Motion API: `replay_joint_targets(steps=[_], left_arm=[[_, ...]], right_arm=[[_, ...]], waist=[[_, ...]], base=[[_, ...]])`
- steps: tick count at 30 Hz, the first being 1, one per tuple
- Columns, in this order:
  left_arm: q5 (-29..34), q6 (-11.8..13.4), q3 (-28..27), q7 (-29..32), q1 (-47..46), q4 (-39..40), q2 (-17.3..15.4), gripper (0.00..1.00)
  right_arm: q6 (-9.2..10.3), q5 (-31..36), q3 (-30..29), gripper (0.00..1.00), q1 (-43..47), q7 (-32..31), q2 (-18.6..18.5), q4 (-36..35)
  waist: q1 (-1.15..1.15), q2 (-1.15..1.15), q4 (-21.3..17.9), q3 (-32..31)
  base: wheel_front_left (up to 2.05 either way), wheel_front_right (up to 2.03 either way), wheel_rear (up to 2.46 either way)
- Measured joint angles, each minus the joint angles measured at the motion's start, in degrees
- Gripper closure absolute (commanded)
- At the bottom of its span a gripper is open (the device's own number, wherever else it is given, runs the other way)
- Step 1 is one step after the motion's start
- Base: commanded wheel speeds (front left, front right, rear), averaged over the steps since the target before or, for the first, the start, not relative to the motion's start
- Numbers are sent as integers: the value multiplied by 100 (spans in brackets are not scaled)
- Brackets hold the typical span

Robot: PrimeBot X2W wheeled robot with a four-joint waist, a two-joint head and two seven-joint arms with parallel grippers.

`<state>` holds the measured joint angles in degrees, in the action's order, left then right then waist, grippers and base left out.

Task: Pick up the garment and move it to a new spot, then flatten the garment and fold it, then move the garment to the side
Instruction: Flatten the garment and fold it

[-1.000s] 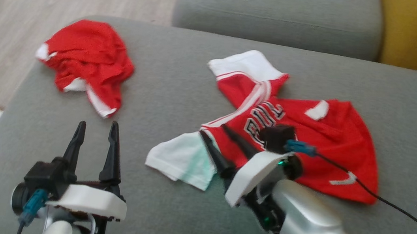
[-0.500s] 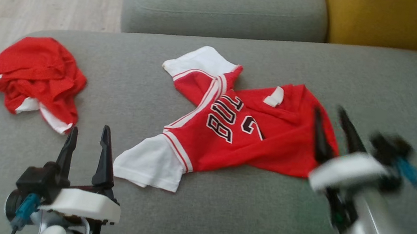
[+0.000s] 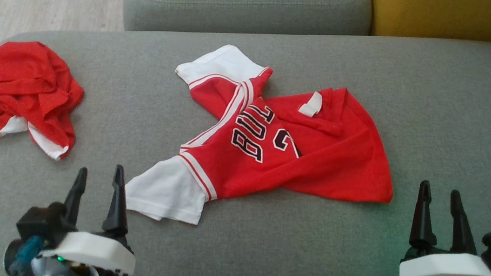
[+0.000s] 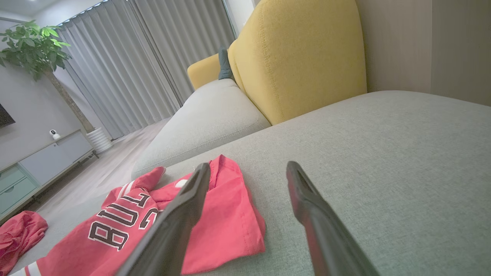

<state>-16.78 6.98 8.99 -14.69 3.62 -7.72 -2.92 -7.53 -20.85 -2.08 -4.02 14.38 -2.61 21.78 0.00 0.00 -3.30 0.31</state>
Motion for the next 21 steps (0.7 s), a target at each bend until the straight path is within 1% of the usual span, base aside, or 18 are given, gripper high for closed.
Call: replay_joint_targets(steps=[3,5,6,8,10,12,15,17,21], left_arm=[[18,-103,64,0,-15,-212,-2,0],[168,-79,137,1,-24,-572,9,0],[203,-18,138,1,-25,-804,20,0],[200,47,136,4,-36,-1265,13,0],[200,49,152,5,-92,-1594,14,0],[198,-4,149,5,-243,-1846,12,0],[112,-205,155,5,-600,-2024,13,0],[66,-250,152,5,-811,-2115,15,0],[58,-190,146,77,-1034,-2573,-7,0]], right_arm=[[0,-1,5,0,-6,0,1,-109],[0,-26,-4,0,-5,-1,1,-131],[0,-29,-9,0,-5,-1,1,-149],[0,-33,-19,0,-5,-4,1,-156],[0,-33,-9,0,-7,-11,1,-155],[0,-33,1,0,-7,-26,1,-155],[0,-33,-3,0,-12,-31,1,-155],[0,-33,-21,0,-15,-34,1,-153],[0,-33,-29,0,-90,-34,1,-155]], waist=[[0,0,-29,28],[0,0,-36,42],[0,0,-40,55],[0,0,-49,88],[0,0,-64,129],[0,0,-88,181],[0,0,-123,265],[0,0,-148,321],[0,0,-227,422]], base=[[0,0,0],[0,0,0],[0,0,0],[0,0,0],[0,0,0],[0,0,0],[0,0,0],[0,0,0],[0,0,0]])
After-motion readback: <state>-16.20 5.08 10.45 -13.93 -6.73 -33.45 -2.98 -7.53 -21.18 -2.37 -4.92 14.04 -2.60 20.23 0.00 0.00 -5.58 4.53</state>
